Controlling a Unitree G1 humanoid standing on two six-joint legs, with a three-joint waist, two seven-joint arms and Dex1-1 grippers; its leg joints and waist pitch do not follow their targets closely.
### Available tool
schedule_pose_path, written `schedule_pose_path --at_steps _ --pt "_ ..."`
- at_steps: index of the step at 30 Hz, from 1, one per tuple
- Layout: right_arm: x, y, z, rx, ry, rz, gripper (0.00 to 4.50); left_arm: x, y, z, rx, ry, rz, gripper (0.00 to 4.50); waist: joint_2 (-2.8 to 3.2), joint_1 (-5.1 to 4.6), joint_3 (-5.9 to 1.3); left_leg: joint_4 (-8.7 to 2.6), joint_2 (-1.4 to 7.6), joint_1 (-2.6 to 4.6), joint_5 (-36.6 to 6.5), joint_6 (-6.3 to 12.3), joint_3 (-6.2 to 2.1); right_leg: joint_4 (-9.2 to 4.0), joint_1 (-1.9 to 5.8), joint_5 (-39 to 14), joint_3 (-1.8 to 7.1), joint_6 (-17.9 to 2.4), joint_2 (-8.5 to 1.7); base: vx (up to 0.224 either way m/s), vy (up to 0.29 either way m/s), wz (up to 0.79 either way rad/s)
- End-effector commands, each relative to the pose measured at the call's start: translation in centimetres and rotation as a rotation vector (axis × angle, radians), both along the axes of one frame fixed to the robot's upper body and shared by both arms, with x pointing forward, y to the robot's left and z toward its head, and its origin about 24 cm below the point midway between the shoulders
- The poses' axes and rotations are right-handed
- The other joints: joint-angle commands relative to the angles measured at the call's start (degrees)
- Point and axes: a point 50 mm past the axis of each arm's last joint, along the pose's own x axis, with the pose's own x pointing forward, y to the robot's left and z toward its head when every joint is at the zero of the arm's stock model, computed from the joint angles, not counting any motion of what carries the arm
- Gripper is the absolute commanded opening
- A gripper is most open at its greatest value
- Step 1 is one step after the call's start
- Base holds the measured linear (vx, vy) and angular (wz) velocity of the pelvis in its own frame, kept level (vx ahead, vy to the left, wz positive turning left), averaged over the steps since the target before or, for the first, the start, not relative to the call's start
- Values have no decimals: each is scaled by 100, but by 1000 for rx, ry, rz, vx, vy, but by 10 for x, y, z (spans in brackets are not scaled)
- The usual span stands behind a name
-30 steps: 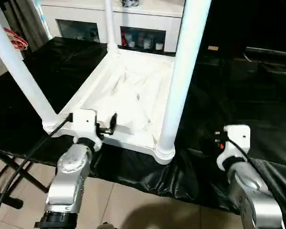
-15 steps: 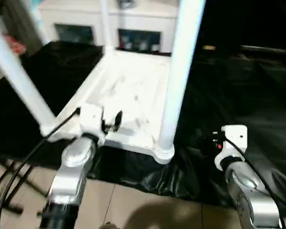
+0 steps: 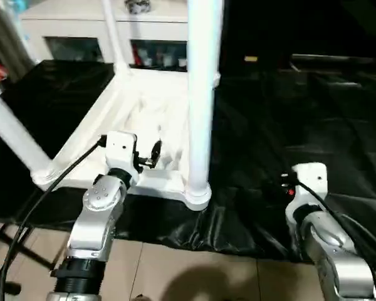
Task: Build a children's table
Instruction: Rotate table base
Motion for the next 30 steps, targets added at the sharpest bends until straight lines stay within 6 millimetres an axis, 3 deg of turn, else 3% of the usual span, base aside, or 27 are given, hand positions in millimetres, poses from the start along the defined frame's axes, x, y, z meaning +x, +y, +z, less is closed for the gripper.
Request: schedule_pose_path --at_steps 1,5,6,7,9,10,11,13,17,19,22,23,26,27,28,30 --pt "2 -1 1 0 -3 13 450 -2 3 -2 0 18 0 442 -24 43 -320 -422 -106 -62 -976 173 86 -519 338 -2208 134 -155 -224 0 0 0" --pt "3 0 1 -17 -1 56 450 -10 -4 -3 -63 10 -121 442 -23 71 -359 -396 -78 -76 -602 171 87 -390 389 -1152 173 -536 -246 0 0 0" --pt "2 1 1 -17 7 95 450 -15 -6 -5 -55 44 -243 442 -22 91 -360 -387 -84 -73 -539 183 95 -369 393 -930 180 -643 -251 0 0 0" --pt "1 0 1 -7 18 143 450 -18 -4 -8 -21 77 -338 442 20 119 -367 -386 -85 -54 -548 188 95 -348 390 -846 189 -704 -257 0 0 0" --pt "0 -1 1 -20 35 211 450 -20 2 -8 34 101 -443 442 7 118 -356 -384 -83 -45 -596 235 109 -341 397 -744 199 -757 -255 0 0 0" --pt "0 -1 1 -23 38 216 450 -20 2 -8 40 102 -453 442 11 130 -352 -387 -79 -39 -613 238 110 -338 408 -747 201 -773 -259 0 0 0" --pt "0 -2 1 -31 44 234 450 -20 4 -8 58 107 -485 442 -33 124 -345 -392 -83 -45 -604 251 118 -346 421 -768 204 -774 -265 0 0 0" --pt "-1 -4 1 -35 68 305 450 -21 10 -7 133 124 -581 442 -5 142 -333 -402 -68 -33 -667 221 119 -343 416 -937 209 -783 -279 0 0 0" --pt "-6 -5 6 -56 98 485 450 -13 15 -5 192 187 -793 442 -6 182 -307 -416 -81 4 -882 198 134 -405 392 -1365 222 -684 -282 0 0 0" --pt "-8 -4 8 -60 114 570 450 -8 15 -5 226 201 -874 415 70 212 -300 -429 -86 21 -1075 153 122 -437 390 -1691 222 -628 -295 0 0 0" --pt "-11 -3 10 -74 130 658 450 -3 11 -3 238 210 -954 405 23 220 -287 -441 -87 21 -1218 124 124 -471 418 -2047 224 -544 -315 0 0 0" --pt "-12 -4 10 -76 141 686 450 -1 9 -4 250 224 -986 391 48 224 -300 -437 -81 27 -1203 109 118 -455 419 -2044 229 -552 -322 0 0 0" --pt "-14 -4 10 -88 162 745 450 3 3 -6 285 249 -1061 372 12 227 -313 -428 -84 18 -1081 142 118 -462 441 -2060 227 -534 -320 0 0 0" --pt "-17 -3 10 -101 174 795 450 7 -2 -9 331 268 -1099 371 81 232 -316 -422 -85 9 -1009 140 107 -450 438 -1977 227 -565 -320 0 0 0" --pt "-18 -2 10 -104 180 810 450 9 -3 -10 346 276 -1110 361 38 219 -319 -413 -91 22 -1027 147 121 -461 449 -1958 220 -556 -306 0 0 0" --pt "-20 -1 11 -101 193 837 450 13 -6 -12 366 295 -1135 334 42 224 -326 -412 -96 18 -985 160 116 -468 460 -1923 216 -592 -309 0 0 0"
